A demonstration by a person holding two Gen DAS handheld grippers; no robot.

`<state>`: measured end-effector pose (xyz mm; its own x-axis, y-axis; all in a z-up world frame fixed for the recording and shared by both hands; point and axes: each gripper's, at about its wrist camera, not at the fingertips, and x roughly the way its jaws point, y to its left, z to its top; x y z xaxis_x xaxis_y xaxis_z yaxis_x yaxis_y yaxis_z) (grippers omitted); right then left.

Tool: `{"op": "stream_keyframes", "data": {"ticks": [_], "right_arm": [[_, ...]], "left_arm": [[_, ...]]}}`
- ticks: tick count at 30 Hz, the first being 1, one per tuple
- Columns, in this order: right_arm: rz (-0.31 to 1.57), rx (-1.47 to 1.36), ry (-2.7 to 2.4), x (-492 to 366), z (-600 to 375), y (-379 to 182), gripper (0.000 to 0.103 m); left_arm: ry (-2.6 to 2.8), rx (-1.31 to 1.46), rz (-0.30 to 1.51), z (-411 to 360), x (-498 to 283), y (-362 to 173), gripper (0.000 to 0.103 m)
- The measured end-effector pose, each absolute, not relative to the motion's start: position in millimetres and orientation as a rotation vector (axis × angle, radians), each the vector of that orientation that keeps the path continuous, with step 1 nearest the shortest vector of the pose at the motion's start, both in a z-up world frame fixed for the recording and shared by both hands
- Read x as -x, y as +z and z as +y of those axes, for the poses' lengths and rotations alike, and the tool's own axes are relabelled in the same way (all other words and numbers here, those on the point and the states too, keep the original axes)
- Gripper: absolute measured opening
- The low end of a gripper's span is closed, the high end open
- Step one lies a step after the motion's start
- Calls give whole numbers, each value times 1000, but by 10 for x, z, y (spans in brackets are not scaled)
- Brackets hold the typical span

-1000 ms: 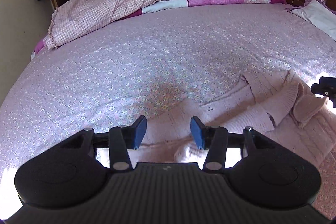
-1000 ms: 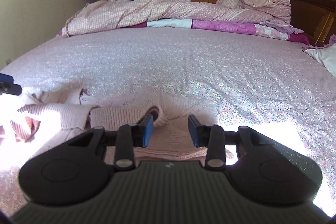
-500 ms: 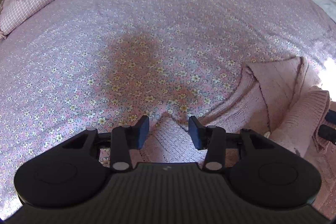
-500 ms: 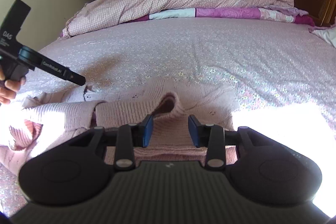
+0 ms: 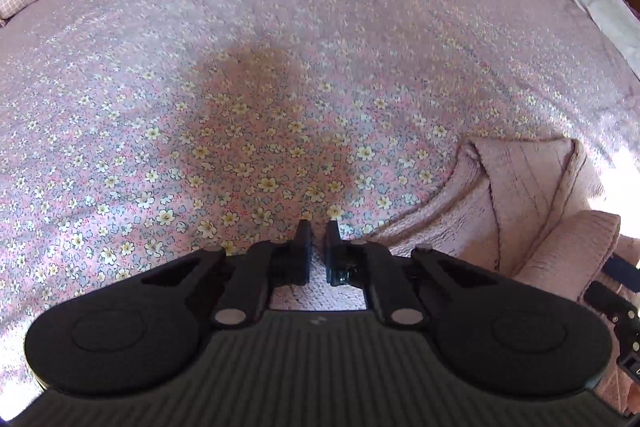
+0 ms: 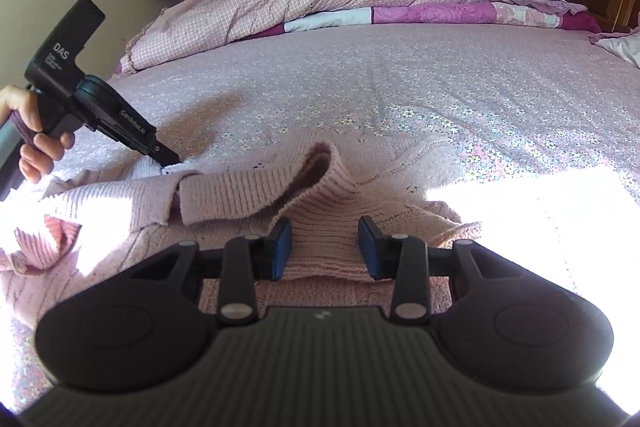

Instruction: Fold small clothes

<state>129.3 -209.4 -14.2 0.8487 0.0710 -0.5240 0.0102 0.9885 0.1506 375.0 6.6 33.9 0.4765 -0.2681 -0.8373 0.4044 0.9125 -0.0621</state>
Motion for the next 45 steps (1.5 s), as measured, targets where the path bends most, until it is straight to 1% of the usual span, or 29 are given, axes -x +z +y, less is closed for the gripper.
{"op": "stream_keyframes", "data": {"ticks": [4,5,9,11,14,21,25,30,32,34,35,36,37,39,40,41,42,45], "right_arm": [[551,-147,29,-1299,-2090,-148,39],[549,-144,28,-1295,-2084,-154,39],[546,-128,24,-1296,-2053,-162,39],[547,-124,22,-1296,-2047,-161,39],[548,-132,28,-1280,-2072,-140,39],[524,-136,19,-1169,-2172,-37,39],[511,-140,9,-1046,-2185,23,39],[503,-142,7,-883,-2183,83,39],[503,-137,6,-826,-2176,102,39],[503,-130,8,-771,-2171,123,39],[503,-127,8,-744,-2167,132,39],[503,-124,8,-719,-2163,140,39],[502,-121,7,-687,-2157,149,39],[503,-119,2,-641,-2153,160,41],[499,-124,-4,-608,-2158,162,49],[493,-130,-10,-578,-2159,165,59],[485,-135,-10,-533,-2166,169,62],[485,-138,-3,-472,-2150,176,62]], "left_arm": [[-316,-213,843,20,-3599,445,5],[-298,-238,829,-1,-3591,429,5],[-251,-236,870,33,-3696,287,5],[-223,-194,852,114,-3697,267,6],[-226,-149,822,194,-3623,389,6],[-231,-130,740,404,-3147,858,6],[-201,-149,723,585,-2798,972,6],[-167,-139,744,842,-2311,1000,7],[-147,-154,756,898,-2129,969,14],[-132,-190,761,907,-1979,933,24],[-127,-208,759,916,-1900,908,27],[-121,-221,760,911,-1828,889,32],[-121,-228,762,928,-1748,873,35],[-116,-215,766,946,-1615,860,37],[-119,-200,772,954,-1545,853,38],[-128,-185,774,969,-1469,848,38],[-133,-175,773,974,-1403,848,39],[-135,-180,760,968,-1216,851,47]]}}
